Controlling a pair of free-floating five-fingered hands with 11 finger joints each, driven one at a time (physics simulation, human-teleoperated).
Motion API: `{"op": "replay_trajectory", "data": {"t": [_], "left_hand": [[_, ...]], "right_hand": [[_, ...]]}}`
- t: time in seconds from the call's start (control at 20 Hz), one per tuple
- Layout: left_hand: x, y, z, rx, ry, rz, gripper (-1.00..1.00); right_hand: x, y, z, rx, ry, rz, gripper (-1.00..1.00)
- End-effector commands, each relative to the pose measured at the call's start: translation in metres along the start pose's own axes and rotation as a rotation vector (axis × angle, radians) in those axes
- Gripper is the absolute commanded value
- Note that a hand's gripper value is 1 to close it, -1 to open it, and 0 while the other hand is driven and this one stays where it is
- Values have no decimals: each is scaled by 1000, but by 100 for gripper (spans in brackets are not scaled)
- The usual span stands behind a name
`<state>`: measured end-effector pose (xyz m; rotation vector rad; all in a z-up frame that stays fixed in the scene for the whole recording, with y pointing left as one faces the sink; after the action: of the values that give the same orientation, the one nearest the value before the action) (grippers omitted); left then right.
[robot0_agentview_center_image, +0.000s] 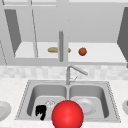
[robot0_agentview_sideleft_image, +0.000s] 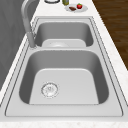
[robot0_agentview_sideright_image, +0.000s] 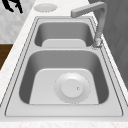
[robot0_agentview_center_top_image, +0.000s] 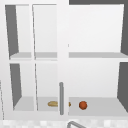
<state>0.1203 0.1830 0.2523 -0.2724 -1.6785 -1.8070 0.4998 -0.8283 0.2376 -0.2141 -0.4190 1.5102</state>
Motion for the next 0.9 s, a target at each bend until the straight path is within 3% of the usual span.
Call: {"op": "replay_trajectory", "data": {"t": [0.0,0.7,0.75,0.85], "left_hand": [[0,0,0,0,0,0,0],[0,0,0,0,0,0,0],[0,0,0,0,0,0,0],[0,0,0,0,0,0,0]], "right_hand": [[-7,-6,-18,34,-10,36,-100],[-12,-9,-20,48,-63,0,-100],[-12,-10,-21,53,-66,-3,100],[-6,-15,-29,96,-58,17,100]]}}
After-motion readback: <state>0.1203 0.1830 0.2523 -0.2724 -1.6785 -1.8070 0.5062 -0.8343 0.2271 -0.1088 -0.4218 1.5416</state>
